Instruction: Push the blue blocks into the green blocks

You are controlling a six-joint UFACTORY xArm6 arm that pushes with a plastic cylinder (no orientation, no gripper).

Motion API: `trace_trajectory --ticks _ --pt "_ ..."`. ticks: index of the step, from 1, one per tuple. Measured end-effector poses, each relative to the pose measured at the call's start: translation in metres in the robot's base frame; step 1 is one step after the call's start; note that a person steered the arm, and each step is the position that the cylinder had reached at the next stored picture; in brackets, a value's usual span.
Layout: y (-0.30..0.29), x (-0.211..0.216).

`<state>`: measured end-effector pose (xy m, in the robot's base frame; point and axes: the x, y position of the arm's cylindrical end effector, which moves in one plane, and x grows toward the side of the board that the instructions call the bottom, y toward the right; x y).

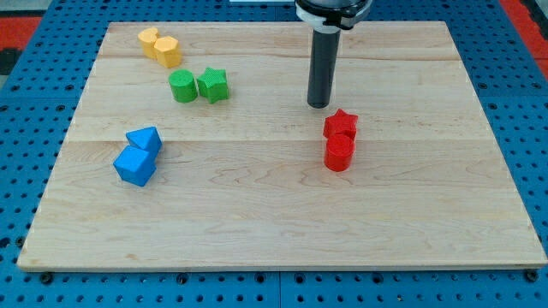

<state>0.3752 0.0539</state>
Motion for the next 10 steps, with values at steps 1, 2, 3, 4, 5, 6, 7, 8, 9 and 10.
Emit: trace_trajectory --ticks 1,2,3,4,5,6,7,8,9,10 --pt "-0.027 0.0" --pt "-0.04 0.014" --pt "-0.042 0.058" --pt "-0.061 0.082" --pt "-0.094 0.083" --pt "-0.116 0.109" --pt "-0.15 0.129" --pt "-0.159 0.148" --pt "-0.207 0.153" --pt "-0.25 0.146"
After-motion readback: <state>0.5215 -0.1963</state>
